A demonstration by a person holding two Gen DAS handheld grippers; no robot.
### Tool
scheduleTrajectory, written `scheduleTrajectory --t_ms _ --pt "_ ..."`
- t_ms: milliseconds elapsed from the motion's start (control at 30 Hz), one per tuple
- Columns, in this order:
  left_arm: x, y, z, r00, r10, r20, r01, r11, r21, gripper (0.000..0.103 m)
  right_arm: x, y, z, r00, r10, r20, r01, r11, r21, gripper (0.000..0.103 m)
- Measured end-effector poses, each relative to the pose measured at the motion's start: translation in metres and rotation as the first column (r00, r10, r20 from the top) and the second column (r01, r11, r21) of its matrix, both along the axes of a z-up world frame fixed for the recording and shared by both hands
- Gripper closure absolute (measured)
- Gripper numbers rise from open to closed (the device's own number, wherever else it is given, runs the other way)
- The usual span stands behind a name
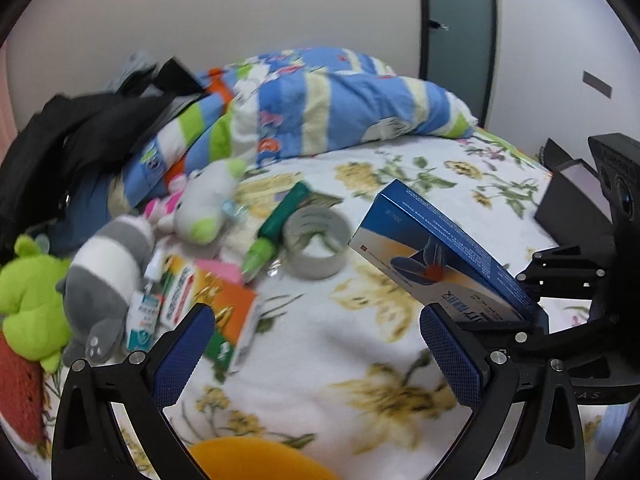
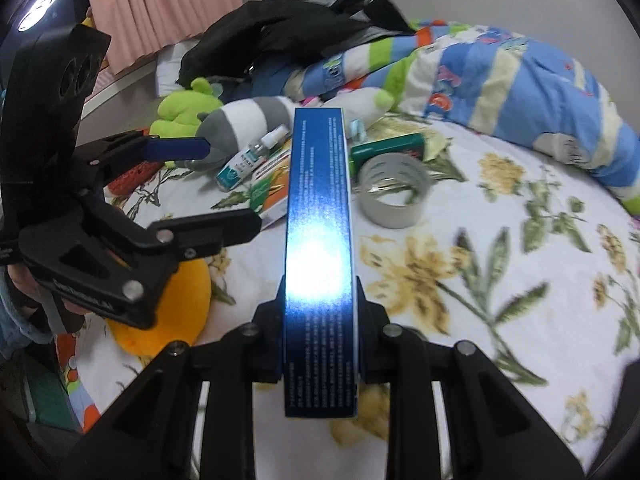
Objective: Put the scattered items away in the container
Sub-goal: 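Carry the blue carton with the right tool into the empty black box, then open the right tool to drop the blue carton in the box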
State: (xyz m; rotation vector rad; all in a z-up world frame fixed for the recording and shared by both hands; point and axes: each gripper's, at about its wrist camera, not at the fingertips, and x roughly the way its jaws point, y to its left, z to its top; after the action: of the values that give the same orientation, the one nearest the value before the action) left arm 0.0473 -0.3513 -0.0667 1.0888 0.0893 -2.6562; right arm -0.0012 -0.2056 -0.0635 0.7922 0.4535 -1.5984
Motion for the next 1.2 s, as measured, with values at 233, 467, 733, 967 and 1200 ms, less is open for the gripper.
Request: scheduleTrajectory --t_ms 233,467,733,967,1200 --pt "-0.027 0.076 0.039 0.992 -0.121 -0.038 0.12 0.993 -0.017 0.001 -0.017 0.075 0.035 0.997 -0.063 -0.048 0.063 0.998 -0.009 0.077" --pt "-0.063 0.179 0.074 0.957 -0.281 -0.071 0.281 0.96 -0.014 0.001 -0.049 0.188 0.072 0.973 -0.206 -0.107 0.208 0.978 0.0 0.077" --pt "-0.117 0.31 0.087 0.892 -0.448 -0.067 0.45 0.893 0.021 0.001 -0.096 0.306 0.082 0.915 -0.381 -0.135 0.392 0.918 0.064 0.077" --pt "-0.166 0.385 0.069 0.86 -0.51 -0.004 0.51 0.859 0.052 0.001 -0.148 0.372 0.058 0.847 -0.52 -0.107 0.531 0.831 0.164 0.077" --pt "-0.203 0.411 0.038 0.859 -0.509 0.055 0.503 0.86 0.087 0.001 -0.193 0.398 0.022 0.742 -0.665 -0.091 0.661 0.701 0.267 0.012"
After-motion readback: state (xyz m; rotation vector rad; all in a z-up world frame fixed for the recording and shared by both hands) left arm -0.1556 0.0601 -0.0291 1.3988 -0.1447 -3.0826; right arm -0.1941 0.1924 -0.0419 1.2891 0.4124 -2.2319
